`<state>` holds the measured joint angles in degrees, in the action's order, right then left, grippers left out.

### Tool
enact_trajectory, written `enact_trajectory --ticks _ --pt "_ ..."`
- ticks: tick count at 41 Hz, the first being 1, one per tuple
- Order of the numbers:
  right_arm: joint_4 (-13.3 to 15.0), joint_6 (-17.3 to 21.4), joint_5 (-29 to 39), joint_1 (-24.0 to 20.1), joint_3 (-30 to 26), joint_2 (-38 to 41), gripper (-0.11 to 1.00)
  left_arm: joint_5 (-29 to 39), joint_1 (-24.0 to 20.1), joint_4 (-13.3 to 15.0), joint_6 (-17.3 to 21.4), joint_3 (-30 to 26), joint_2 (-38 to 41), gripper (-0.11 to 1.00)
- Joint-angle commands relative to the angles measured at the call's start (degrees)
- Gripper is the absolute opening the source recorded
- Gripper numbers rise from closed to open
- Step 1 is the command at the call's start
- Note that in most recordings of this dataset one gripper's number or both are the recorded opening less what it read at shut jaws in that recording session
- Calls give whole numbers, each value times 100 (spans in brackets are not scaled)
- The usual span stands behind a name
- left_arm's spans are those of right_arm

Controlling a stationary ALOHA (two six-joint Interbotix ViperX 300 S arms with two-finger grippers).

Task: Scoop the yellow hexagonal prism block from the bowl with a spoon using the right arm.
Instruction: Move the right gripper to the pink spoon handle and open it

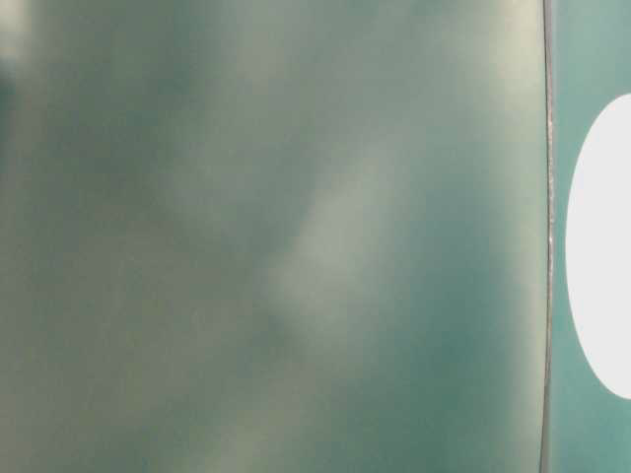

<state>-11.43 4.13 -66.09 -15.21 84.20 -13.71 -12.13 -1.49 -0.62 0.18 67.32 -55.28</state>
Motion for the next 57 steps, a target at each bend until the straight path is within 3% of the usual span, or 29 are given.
enact_trajectory --ticks 1,16,32,57 --pt "-149 53 -360 -255 -79 483 63 -26 -62 -18 9 -149 44 2" --pt "-817 334 -853 -984 -360 1819 63 -26 -79 -18 9 -132 88 2" --pt "-1318 343 -290 -1257 -624 2162 63 -18 -79 -18 9 -132 97 3" --pt "-1459 193 70 -1257 -694 2197 63 79 -79 -18 9 -123 97 3"
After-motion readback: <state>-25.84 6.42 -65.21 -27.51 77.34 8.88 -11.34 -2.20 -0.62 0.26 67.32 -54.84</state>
